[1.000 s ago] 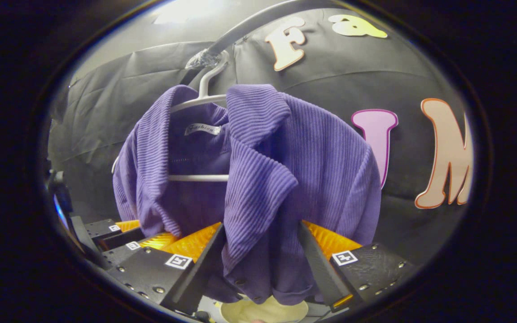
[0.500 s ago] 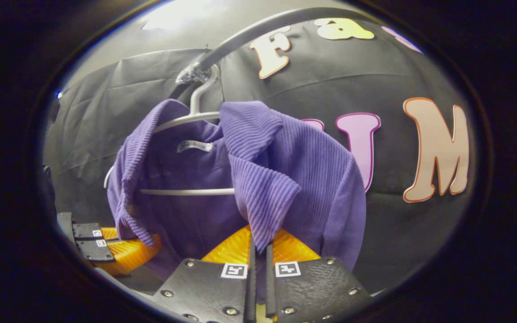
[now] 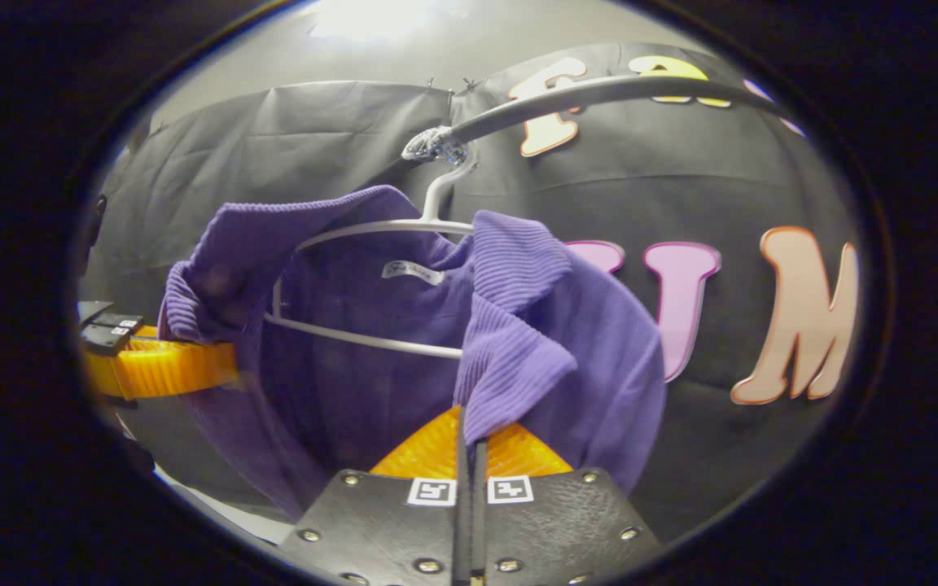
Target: Grasp the clothes on the hanger with both hands and then place them into the laundry hamper below.
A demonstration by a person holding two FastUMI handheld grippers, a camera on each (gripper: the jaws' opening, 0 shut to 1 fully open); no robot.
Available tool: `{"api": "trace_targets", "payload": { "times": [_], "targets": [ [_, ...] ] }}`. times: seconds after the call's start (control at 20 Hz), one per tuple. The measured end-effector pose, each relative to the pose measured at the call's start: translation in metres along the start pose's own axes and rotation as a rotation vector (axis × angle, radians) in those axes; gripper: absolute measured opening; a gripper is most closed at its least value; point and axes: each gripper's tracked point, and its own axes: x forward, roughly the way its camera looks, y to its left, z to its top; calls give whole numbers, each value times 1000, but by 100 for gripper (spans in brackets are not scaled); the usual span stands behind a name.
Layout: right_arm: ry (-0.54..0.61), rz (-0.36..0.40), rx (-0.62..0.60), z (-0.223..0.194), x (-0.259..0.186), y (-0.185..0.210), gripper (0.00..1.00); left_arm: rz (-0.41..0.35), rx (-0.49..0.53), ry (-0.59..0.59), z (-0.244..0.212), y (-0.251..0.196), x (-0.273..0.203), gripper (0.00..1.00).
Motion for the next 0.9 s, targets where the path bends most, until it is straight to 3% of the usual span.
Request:
{"api": "trace_targets", "payload": {
  "times": [0.2,0.5,0.55,0.7,0.9],
  "targets": [
    [20,-18,77,0,3,-10,0,43,48,1,42,48,-16,0],
    [-27,-144,41,16,-1,-48,4,115,104,9,68,124,-16,0],
    [-51,-170,39,23,1,-53,0,118,115,8,71,132,-10,0],
    [-90,-230,102,31,5,-67,1,109,163,-10,82,150,11,0],
    [-169,-411,114,52,-4,-111,5,92,231,-36,93,172,51,0]
  ]
}}
